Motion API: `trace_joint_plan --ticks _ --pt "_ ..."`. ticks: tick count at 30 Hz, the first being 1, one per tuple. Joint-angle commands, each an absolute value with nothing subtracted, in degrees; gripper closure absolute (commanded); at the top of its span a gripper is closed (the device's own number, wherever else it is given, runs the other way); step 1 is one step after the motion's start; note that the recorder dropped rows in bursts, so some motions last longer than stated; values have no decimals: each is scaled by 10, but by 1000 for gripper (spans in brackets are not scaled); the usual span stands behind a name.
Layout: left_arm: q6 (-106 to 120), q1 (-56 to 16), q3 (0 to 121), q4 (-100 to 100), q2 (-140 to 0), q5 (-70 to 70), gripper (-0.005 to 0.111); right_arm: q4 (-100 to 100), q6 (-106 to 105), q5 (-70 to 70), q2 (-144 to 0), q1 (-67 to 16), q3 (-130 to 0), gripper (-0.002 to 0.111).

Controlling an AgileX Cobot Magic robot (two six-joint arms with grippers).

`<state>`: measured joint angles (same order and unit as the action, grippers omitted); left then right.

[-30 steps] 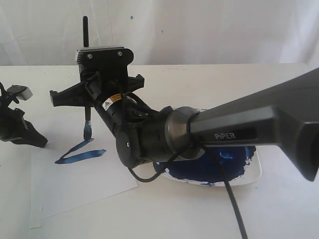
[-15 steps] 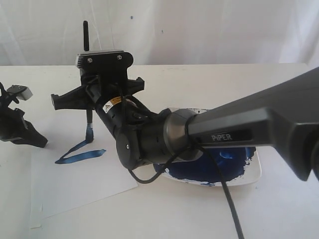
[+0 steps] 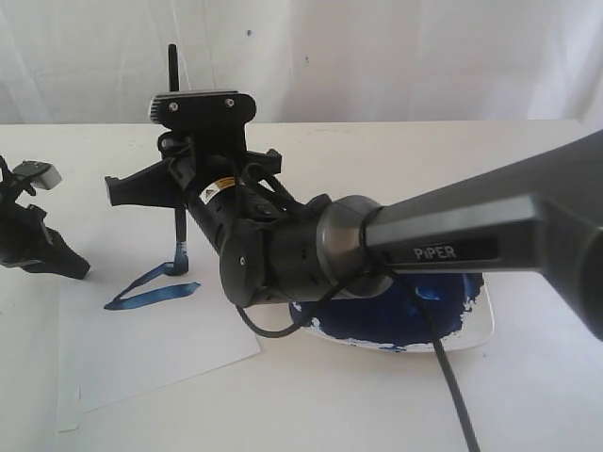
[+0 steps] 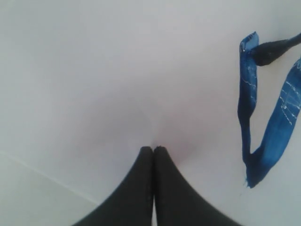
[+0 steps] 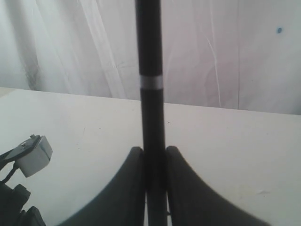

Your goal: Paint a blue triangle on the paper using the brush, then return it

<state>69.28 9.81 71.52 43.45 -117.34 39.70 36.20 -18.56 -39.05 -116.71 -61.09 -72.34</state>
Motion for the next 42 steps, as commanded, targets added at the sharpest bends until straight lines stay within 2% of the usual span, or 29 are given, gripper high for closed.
trace_joint_plan --ticks 1,30,42 --pt "692 97 714 421 -1177 404 107 385 -208 -359 -1152 -611 -725 108" --pt "691 97 714 421 -1177 406 107 572 -373 -303 -1115 -611 -725 108" --pt "690 97 714 421 -1177 407 107 592 -390 -296 -1087 -611 -725 108"
